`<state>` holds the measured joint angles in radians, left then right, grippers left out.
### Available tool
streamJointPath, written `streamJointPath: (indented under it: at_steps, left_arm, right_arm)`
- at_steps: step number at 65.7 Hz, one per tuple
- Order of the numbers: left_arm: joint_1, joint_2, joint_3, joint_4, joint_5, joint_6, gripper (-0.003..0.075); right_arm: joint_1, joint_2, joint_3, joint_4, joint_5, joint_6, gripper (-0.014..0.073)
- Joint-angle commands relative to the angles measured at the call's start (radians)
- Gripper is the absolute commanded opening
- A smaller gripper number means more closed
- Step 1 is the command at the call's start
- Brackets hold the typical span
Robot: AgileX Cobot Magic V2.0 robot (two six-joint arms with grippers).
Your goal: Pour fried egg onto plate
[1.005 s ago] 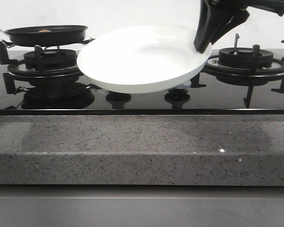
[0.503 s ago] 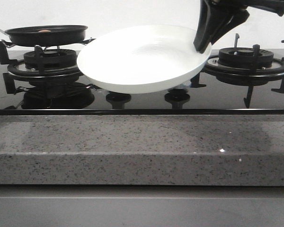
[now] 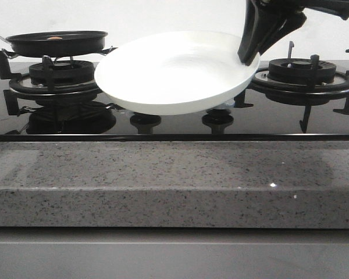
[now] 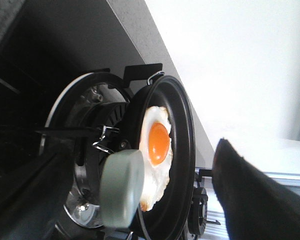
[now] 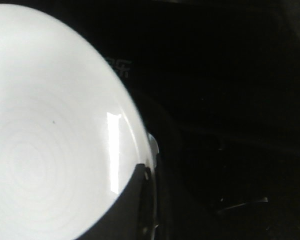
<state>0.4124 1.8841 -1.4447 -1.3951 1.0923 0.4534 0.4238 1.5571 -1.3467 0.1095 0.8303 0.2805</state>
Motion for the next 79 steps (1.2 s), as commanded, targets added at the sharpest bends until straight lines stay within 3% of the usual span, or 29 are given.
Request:
streamJointPath:
  at_steps: [1, 20, 36, 79]
  left_arm:
    - [-0.019, -0.035, -0.032, -0.087, 0.033, 0.011, 0.0552]
    - [-0.029, -0.025, -0.032, -0.088, 0.04, 0.041, 0.0538]
    - [-0.029, -0.025, -0.032, -0.094, 0.025, 0.041, 0.0376]
    - [-0.029, -0.025, -0.032, -0.096, 0.034, 0.041, 0.0084]
  right_arm:
    - [0.0, -0.042, -0.023, -0.004, -0.053, -0.001, -0.0101]
    - [0.0, -0.042, -0.023, -0.004, -0.053, -0.001, -0.0101]
    - [0.0, -0.042, -0.023, -0.004, -0.053, -0.001, -0.0101]
    - [0.0, -0.042, -0.023, -0.004, -0.053, -0.001, -0.0101]
